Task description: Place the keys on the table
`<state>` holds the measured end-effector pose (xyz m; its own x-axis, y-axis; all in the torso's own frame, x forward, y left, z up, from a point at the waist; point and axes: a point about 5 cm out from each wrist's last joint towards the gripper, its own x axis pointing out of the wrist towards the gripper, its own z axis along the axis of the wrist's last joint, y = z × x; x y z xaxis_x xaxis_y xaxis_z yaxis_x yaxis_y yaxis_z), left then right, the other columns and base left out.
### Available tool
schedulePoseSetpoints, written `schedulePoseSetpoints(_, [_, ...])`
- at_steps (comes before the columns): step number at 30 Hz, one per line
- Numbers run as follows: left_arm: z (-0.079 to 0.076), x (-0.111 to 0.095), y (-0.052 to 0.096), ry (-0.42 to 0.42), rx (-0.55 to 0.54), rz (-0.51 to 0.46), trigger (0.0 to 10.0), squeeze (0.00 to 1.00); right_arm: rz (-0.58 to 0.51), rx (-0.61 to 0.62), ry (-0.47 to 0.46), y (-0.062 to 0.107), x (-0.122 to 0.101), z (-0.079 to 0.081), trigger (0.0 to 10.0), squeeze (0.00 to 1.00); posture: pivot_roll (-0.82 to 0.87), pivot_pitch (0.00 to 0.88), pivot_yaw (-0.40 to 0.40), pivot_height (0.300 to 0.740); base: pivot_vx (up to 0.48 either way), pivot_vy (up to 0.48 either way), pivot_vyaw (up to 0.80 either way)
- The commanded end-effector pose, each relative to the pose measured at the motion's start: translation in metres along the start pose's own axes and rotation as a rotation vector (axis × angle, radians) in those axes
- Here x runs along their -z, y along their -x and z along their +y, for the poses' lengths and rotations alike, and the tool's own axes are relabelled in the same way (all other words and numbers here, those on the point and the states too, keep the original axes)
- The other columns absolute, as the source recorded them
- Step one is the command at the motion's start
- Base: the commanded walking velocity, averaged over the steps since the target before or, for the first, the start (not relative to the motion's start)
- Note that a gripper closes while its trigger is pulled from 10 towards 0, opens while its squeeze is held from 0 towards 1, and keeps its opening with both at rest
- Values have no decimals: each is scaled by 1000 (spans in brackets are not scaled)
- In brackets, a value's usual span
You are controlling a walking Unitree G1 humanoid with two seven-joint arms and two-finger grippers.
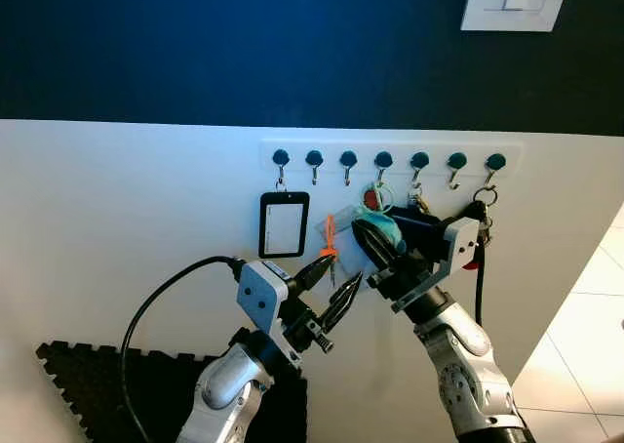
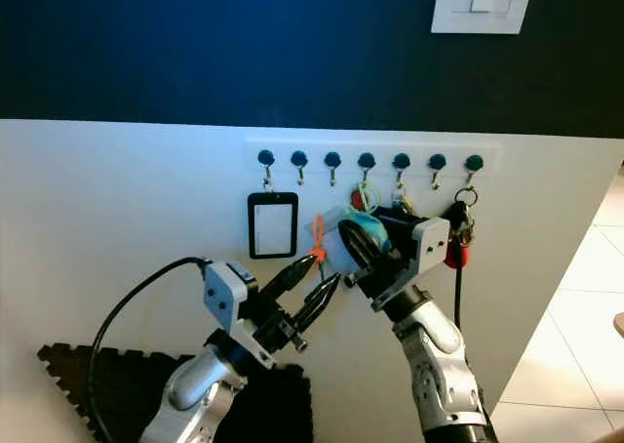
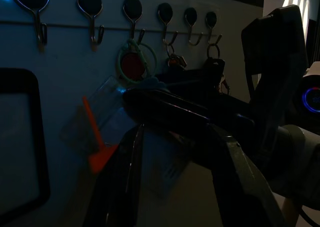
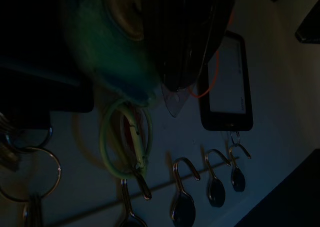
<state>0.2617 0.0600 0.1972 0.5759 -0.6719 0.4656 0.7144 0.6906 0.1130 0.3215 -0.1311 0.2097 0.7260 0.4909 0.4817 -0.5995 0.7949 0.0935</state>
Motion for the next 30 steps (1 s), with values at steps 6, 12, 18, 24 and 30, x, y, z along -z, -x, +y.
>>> schedulePoseSetpoints(6, [1, 2, 1, -22, 13, 20, 10000, 0, 2, 6, -30, 1, 2, -2, 0, 0, 15, 41, 2, 740, 0, 0, 0])
schedulePoseSetpoints(12, [1, 2, 1, -24, 12, 16, 10000, 0, -128, -167, -218, -5, -23, 19, 3098, 0, 15, 37, 2, 740, 0, 0, 0])
schedulePoseSetpoints(18, [2, 1, 0, -25, 11, 14, 10000, 0, -211, -198, -277, -8, -41, 21, 4157, 0, 14, 37, 0, 740, 0, 0, 0])
schedulePoseSetpoints(24, [2, 2, 0, -24, 11, 14, 10000, 0, -218, -205, -278, -9, -45, 20, 4039, 0, 11, 38, 1, 740, 0, 0, 0])
schedulePoseSetpoints(30, [2, 3, 1, -24, 9, 21, 10000, 0, -173, -221, -273, -7, -43, 21, 10000, 0, 12, 38, 0, 740, 0, 0, 0])
